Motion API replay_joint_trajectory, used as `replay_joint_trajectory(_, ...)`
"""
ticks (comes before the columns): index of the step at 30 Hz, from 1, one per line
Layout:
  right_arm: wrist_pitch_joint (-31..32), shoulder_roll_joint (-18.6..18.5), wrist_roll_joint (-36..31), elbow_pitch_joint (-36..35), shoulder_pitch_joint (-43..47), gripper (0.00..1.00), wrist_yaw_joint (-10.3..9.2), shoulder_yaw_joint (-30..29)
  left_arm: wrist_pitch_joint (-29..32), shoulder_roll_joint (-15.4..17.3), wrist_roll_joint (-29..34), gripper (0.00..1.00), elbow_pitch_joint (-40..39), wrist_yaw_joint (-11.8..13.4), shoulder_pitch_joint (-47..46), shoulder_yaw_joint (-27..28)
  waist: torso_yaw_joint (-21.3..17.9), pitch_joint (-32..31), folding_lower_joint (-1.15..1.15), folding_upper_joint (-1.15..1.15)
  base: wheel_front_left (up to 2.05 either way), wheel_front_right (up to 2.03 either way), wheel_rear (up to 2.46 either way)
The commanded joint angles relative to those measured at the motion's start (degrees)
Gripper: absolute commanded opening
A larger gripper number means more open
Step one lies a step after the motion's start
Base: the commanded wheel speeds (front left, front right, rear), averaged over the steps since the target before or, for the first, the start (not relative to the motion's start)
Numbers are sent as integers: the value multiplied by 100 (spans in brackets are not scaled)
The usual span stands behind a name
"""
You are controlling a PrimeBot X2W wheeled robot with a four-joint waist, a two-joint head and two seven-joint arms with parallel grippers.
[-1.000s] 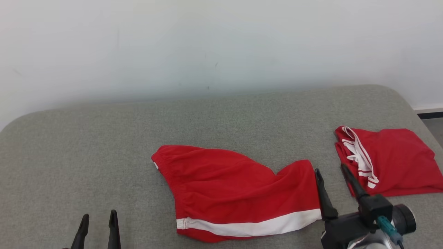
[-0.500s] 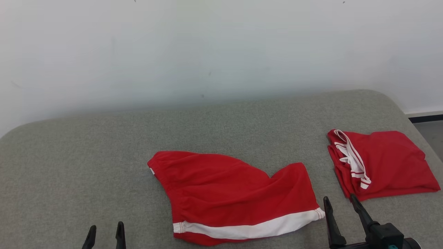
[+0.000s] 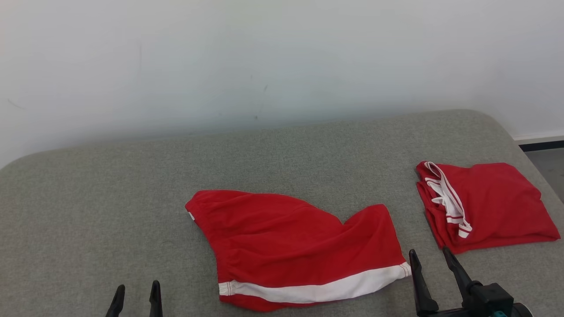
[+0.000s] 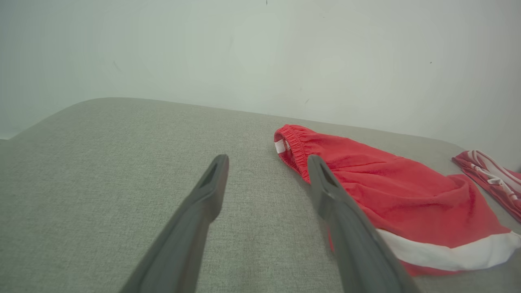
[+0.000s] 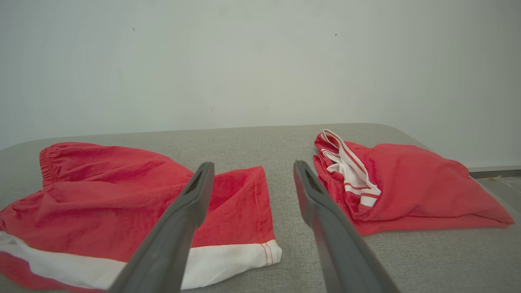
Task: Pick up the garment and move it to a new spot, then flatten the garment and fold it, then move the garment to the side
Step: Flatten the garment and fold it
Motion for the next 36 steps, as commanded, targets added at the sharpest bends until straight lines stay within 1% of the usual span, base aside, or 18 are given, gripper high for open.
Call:
replay_joint_trajectory(1, -3, 11, 34, -4, 11, 100, -16, 7, -2, 2, 43, 100, 19, 1, -50, -1, -1, 4, 1, 0, 0, 0, 0)
replay_joint_trajectory(9, 80, 11, 57, 86, -59, 100, -17, -37, -3, 2, 152, 100, 158, -68, -116, -194, -12, 35, 1, 0, 0, 0, 0)
replay_joint_trajectory(12, 274, 9, 154, 208, -114, 100, -17, -127, -2, -1, 198, 100, 315, -101, -195, -446, -13, 64, 1, 0, 0, 0, 0)
replay_joint_trajectory(16, 701, 10, 224, 540, -222, 100, -17, -201, -2, 4, 229, 100, 747, -125, -395, -843, -26, 112, 1, 0, 0, 0, 0)
replay_joint_trajectory(21, 1088, 6, 223, 1014, -445, 100, -17, -204, -2, 4, 107, 100, 1390, -18, -737, -1320, -81, 195, 1, 0, 0, 0, 0)
replay_joint_trajectory(22, 1088, 6, 223, 1014, -445, 100, -17, -204, -2, 4, 107, 100, 1390, -18, -737, -1320, -81, 195, 1, 0, 0, 0, 0)
replay_joint_trajectory(25, 1306, 9, 202, 1354, -672, 100, -17, -212, -2, 5, 58, 100, 1665, 82, -950, -1557, -126, 264, 1, 0, 0, 0, 0)
replay_joint_trajectory(32, 1442, 7, 132, 1962, -1118, 100, -17, -147, 14, 6, 12, 100, 2394, 269, -1386, -1874, -175, 368, 1, 0, 0, 0, 0)
replay_joint_trajectory(36, 1461, 7, 83, 2248, -1308, 100, -17, -127, 13, 6, -46, 100, 2678, 297, -1581, -1945, -157, 395, 1, 0, 0, 0, 0)
